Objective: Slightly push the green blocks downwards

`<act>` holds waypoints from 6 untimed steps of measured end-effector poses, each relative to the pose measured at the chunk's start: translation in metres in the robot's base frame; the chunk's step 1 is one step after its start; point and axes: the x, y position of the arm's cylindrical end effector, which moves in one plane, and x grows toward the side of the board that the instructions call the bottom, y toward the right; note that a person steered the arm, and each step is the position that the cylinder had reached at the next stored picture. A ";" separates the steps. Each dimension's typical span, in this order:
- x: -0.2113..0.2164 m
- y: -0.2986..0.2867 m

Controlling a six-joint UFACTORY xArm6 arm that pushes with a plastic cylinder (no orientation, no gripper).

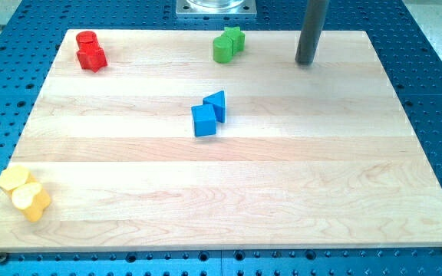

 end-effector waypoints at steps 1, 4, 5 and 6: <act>-0.054 -0.010; -0.060 -0.101; -0.059 -0.137; -0.059 -0.162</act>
